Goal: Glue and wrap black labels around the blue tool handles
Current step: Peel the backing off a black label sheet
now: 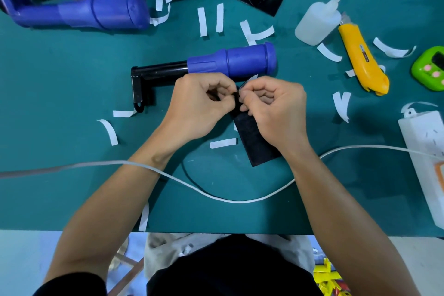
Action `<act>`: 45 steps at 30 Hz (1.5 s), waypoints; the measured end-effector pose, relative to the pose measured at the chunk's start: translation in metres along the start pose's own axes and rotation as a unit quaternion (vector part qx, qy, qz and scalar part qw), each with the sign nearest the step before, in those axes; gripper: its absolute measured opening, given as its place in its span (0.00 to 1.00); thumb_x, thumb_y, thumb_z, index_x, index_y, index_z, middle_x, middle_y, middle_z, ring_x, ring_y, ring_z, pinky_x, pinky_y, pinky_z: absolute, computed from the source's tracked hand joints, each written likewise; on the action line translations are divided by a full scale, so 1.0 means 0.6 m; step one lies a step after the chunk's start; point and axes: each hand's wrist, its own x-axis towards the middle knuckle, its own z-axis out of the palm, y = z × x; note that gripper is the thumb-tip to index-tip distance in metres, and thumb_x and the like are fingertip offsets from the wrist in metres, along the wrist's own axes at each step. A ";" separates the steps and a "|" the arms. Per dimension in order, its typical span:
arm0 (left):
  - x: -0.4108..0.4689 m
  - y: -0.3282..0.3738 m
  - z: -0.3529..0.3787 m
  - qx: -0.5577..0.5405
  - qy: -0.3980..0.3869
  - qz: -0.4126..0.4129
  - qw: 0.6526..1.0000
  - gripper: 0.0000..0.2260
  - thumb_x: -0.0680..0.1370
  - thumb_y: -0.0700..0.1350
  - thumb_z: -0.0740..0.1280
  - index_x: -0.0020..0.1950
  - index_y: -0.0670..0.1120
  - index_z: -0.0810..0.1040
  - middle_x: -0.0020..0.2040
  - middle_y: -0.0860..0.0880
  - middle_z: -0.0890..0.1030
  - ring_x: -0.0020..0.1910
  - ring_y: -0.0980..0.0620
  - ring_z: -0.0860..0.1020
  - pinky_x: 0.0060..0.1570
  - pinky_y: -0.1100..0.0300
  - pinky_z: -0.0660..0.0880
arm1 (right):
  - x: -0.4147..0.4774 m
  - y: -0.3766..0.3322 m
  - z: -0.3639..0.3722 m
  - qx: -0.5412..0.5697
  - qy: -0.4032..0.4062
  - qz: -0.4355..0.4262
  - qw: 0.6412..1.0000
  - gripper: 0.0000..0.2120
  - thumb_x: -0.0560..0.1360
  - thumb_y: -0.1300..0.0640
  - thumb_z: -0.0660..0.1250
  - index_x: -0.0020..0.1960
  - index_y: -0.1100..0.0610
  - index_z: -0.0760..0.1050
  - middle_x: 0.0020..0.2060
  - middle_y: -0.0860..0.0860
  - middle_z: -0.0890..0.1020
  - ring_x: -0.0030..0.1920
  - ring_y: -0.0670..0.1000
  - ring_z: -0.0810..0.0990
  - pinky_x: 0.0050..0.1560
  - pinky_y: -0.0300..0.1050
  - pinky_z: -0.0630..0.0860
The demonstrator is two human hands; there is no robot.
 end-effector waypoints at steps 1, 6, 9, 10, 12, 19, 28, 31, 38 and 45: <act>0.000 0.000 0.001 -0.005 -0.001 -0.002 1.000 0.14 0.70 0.38 0.72 0.39 0.59 0.82 0.36 0.58 0.83 0.33 0.63 0.77 0.38 0.71 0.72 | 0.000 0.000 0.000 0.001 -0.001 0.000 1.000 0.08 0.74 0.64 0.71 0.40 0.53 0.83 0.32 0.48 0.85 0.34 0.50 0.86 0.37 0.45 0.82; 0.001 0.002 0.001 -0.025 -0.003 -0.006 1.000 0.14 0.70 0.38 0.71 0.39 0.59 0.82 0.33 0.62 0.81 0.33 0.64 0.76 0.38 0.71 0.72 | 0.001 0.000 -0.001 0.000 0.004 -0.008 1.000 0.09 0.75 0.65 0.71 0.40 0.53 0.82 0.33 0.49 0.84 0.33 0.51 0.85 0.38 0.48 0.83; 0.001 0.002 0.001 -0.034 -0.005 -0.004 0.999 0.13 0.70 0.37 0.72 0.40 0.58 0.83 0.33 0.61 0.81 0.33 0.64 0.77 0.38 0.70 0.73 | -0.001 -0.001 -0.002 0.001 0.012 -0.014 1.000 0.08 0.74 0.64 0.73 0.39 0.53 0.83 0.34 0.46 0.85 0.34 0.52 0.85 0.40 0.50 0.84; 0.001 0.002 0.000 -0.034 -0.005 -0.003 0.999 0.13 0.70 0.37 0.72 0.40 0.57 0.83 0.33 0.61 0.82 0.33 0.64 0.77 0.38 0.70 0.73 | -0.001 -0.002 -0.002 0.000 0.015 -0.016 1.000 0.08 0.73 0.63 0.73 0.39 0.53 0.83 0.34 0.45 0.85 0.34 0.52 0.85 0.40 0.50 0.84; 0.000 0.001 0.000 -0.031 -0.003 -0.002 1.000 0.12 0.70 0.38 0.72 0.40 0.56 0.84 0.34 0.58 0.83 0.34 0.63 0.78 0.38 0.69 0.74 | -0.002 -0.002 -0.001 -0.005 0.020 -0.024 0.999 0.08 0.73 0.62 0.74 0.39 0.51 0.83 0.33 0.44 0.84 0.34 0.52 0.85 0.39 0.51 0.84; -0.001 -0.001 0.003 -0.020 0.005 -0.003 1.000 0.07 0.71 0.42 0.73 0.38 0.54 0.84 0.34 0.54 0.84 0.33 0.61 0.78 0.37 0.65 0.76 | 0.003 0.001 -0.003 0.001 -0.001 -0.015 1.000 0.11 0.72 0.64 0.72 0.38 0.49 0.82 0.32 0.46 0.84 0.32 0.51 0.85 0.38 0.50 0.83; 0.000 -0.002 0.008 -0.023 0.001 -0.010 1.000 0.07 0.71 0.41 0.71 0.38 0.53 0.83 0.32 0.58 0.81 0.31 0.62 0.75 0.37 0.69 0.72 | 0.016 0.006 -0.014 0.074 -0.054 0.039 0.995 0.08 0.71 0.66 0.73 0.37 0.55 0.83 0.28 0.48 0.82 0.27 0.47 0.79 0.32 0.35 0.71; 0.001 -0.001 0.008 -0.034 0.002 -0.014 0.999 0.09 0.71 0.41 0.71 0.38 0.56 0.82 0.32 0.60 0.80 0.31 0.62 0.75 0.37 0.70 0.71 | 0.018 0.008 -0.016 0.084 -0.056 0.043 0.994 0.08 0.71 0.66 0.72 0.37 0.56 0.83 0.28 0.48 0.82 0.27 0.48 0.79 0.31 0.35 0.71; 0.002 -0.001 0.009 -0.054 0.001 -0.022 0.998 0.09 0.70 0.40 0.70 0.37 0.55 0.82 0.30 0.61 0.78 0.30 0.62 0.73 0.36 0.71 0.70 | 0.018 0.013 -0.014 0.080 -0.051 0.041 0.995 0.07 0.72 0.66 0.72 0.38 0.57 0.83 0.29 0.48 0.82 0.28 0.48 0.79 0.32 0.35 0.71; 0.005 -0.006 0.008 -0.050 0.006 -0.027 0.998 0.11 0.71 0.40 0.68 0.42 0.57 0.84 0.31 0.60 0.78 0.31 0.62 0.71 0.37 0.70 0.70 | 0.015 0.009 -0.014 0.086 -0.058 0.027 0.994 0.10 0.73 0.66 0.71 0.41 0.53 0.85 0.34 0.51 0.85 0.30 0.49 0.82 0.32 0.37 0.74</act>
